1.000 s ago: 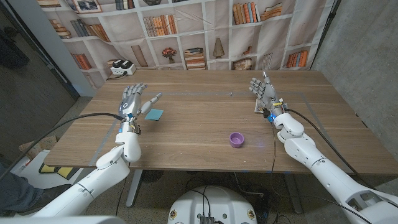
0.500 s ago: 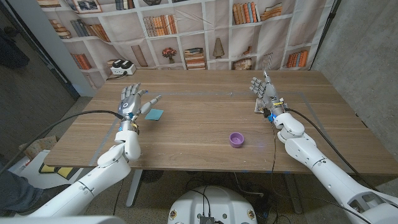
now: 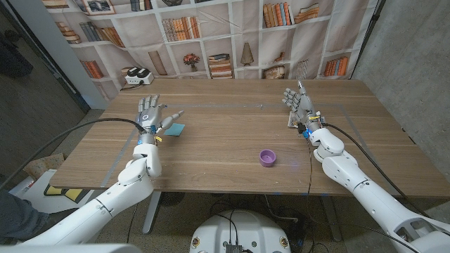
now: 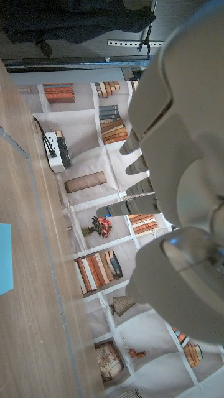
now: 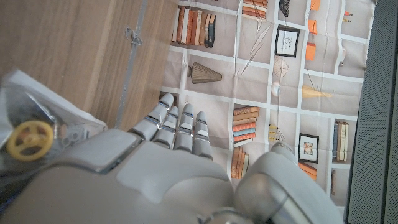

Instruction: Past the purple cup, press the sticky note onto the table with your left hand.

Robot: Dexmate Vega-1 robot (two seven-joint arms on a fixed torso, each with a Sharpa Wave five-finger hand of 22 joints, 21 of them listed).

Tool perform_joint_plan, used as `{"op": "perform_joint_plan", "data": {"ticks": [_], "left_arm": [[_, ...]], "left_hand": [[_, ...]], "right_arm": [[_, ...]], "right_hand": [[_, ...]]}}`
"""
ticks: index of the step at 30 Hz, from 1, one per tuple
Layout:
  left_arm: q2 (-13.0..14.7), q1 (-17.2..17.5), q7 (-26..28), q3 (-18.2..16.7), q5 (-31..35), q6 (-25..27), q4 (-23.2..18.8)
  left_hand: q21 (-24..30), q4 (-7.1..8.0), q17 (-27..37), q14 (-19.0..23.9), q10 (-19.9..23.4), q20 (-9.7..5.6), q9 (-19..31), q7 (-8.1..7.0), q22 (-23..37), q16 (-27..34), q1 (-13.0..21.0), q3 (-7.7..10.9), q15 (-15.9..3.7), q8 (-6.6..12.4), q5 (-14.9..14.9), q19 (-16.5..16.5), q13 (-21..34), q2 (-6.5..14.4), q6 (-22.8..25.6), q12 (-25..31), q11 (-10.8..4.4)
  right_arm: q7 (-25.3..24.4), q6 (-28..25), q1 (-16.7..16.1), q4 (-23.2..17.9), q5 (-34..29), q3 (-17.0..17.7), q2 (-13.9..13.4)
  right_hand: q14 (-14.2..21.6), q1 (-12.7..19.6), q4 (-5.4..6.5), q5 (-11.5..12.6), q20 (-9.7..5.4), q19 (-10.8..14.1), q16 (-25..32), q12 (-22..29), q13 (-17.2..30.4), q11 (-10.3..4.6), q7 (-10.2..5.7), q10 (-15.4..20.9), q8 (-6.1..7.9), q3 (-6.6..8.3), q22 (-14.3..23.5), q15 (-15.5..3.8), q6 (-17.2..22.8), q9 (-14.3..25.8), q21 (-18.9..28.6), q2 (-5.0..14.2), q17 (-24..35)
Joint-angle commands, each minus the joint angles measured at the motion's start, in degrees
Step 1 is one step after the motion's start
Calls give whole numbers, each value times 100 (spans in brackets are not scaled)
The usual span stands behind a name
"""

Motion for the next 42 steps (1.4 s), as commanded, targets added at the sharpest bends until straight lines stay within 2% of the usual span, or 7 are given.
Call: {"op": "perform_joint_plan", "data": {"ticks": [1,8,9,13,21,32,42], "left_arm": [[39,-330,-496,400,263,410,46],[95,-448,-760,618,383,461,45],[99,-472,-822,653,400,482,45],[109,-562,-992,803,480,504,62],[60,-703,-1113,981,533,382,235],[-72,-896,-1200,1115,468,159,574],[-141,-959,-1126,1131,362,-43,819]], "left_hand": [[38,6,20,-87,-43,11,10,-25,27,30,-20,-43,-28,36,39,-68,25,27,163,27,-15],[76,2,11,-55,103,-6,2,-192,25,85,34,-80,-125,160,61,-88,18,62,784,127,-46],[92,-5,5,-25,204,-25,-1,-94,23,100,80,-99,-153,248,75,-84,14,85,1200,166,-79],[103,-12,3,18,298,-42,-5,-101,23,112,112,-113,-207,294,83,-75,12,95,1451,197,-96],[109,-19,1,28,271,-51,-7,-117,23,109,144,-131,-227,140,91,-75,10,99,1212,178,-99],[103,-24,0,20,279,-44,-3,-27,23,103,185,-129,-227,122,100,-104,9,136,1293,176,-83],[111,-31,-1,62,331,-45,0,-56,23,114,226,-121,-251,83,104,-95,9,172,1291,192,-76]], "right_arm": [[5,-67,22,19,18,-12,-9],[13,-94,27,7,14,-17,-26],[12,-102,27,-1,10,-19,-33],[5,-122,22,-31,8,-19,-47],[-26,-139,4,-93,-13,-18,-71],[-56,-220,27,-160,-23,-18,-112],[-53,-273,96,-146,-52,-40,-124]], "right_hand": [[61,-53,14,-35,-8,49,-15,-18,15,0,-19,25,-15,-11,8,-8,28,24,-22,1,15],[65,-59,15,-35,-2,46,-15,-19,15,-1,-27,27,-18,-17,9,-11,25,24,-38,3,14],[64,-60,16,-35,-1,45,-16,-17,15,2,-27,31,-18,-17,9,-8,25,24,-39,3,14],[62,-62,16,-35,10,44,-17,-17,15,-1,-38,33,-13,-19,9,-8,38,24,-46,5,14],[69,-67,17,-34,16,47,-17,-16,16,11,-43,41,-9,-24,10,-5,53,25,-60,9,14],[72,-73,17,-34,17,55,-20,-10,16,4,-47,64,-9,-32,11,-10,62,25,-82,14,12],[75,-73,14,-33,18,64,-23,-9,17,1,-48,75,-9,-37,12,-10,69,26,-103,22,10]]}}
